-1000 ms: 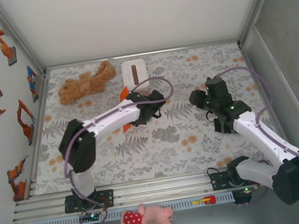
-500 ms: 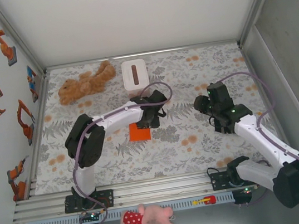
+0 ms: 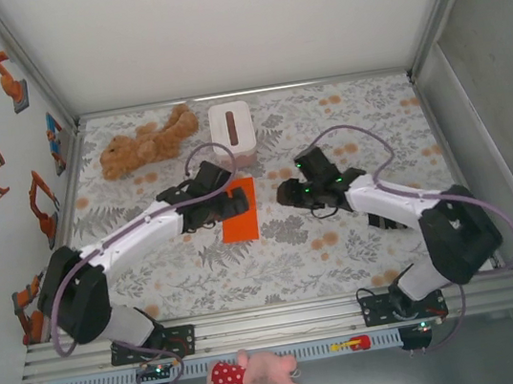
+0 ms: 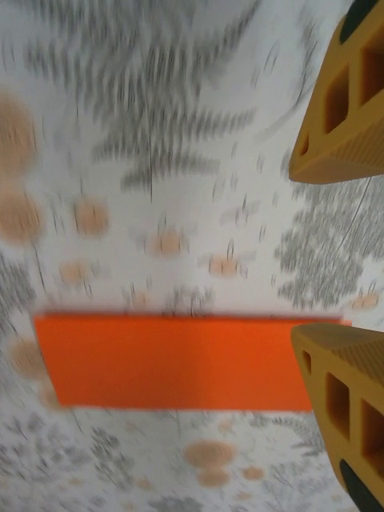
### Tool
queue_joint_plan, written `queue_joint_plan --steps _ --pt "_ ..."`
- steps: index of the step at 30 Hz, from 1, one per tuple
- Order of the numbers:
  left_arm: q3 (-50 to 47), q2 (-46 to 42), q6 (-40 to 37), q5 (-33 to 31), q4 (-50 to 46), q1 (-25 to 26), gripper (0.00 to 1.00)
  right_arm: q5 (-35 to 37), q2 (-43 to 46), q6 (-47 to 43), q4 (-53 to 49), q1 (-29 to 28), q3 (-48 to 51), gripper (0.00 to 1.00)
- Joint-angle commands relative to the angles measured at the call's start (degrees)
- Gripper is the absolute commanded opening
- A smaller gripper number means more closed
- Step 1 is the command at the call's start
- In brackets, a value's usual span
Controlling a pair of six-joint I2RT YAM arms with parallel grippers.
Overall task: Fold a paper plane with a square sheet of paper (pick it up from the middle)
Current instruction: Move the paper to the center of the table.
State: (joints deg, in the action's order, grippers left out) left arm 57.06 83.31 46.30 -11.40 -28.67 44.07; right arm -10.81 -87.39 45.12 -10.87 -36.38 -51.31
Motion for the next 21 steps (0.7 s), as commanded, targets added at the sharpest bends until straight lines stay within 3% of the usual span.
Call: queue_joint_plan --steps 1,9,17,21 --pt "-3.7 -6.0 0.5 -4.1 0.1 -2.0 0.96 -3.1 -6.3 2.7 5.9 -4.0 -4.9 0.42" --pt "-11.4 -14.9 2.5 -2.0 -0.3 -8.4 0.96 -9.0 -20.7 6.6 9.6 -7.8 -14.5 0.34" --pt "-12.8 -13.7 2.6 4.0 3.5 -9.6 1.0 -7.5 -24.7 4.4 5.3 -7.8 -15.3 0.34" --pt "-12.2 -11.5 2.3 7.3 5.3 -9.6 0.96 -6.0 -24.4 2.5 3.5 -7.1 -12.5 0.33"
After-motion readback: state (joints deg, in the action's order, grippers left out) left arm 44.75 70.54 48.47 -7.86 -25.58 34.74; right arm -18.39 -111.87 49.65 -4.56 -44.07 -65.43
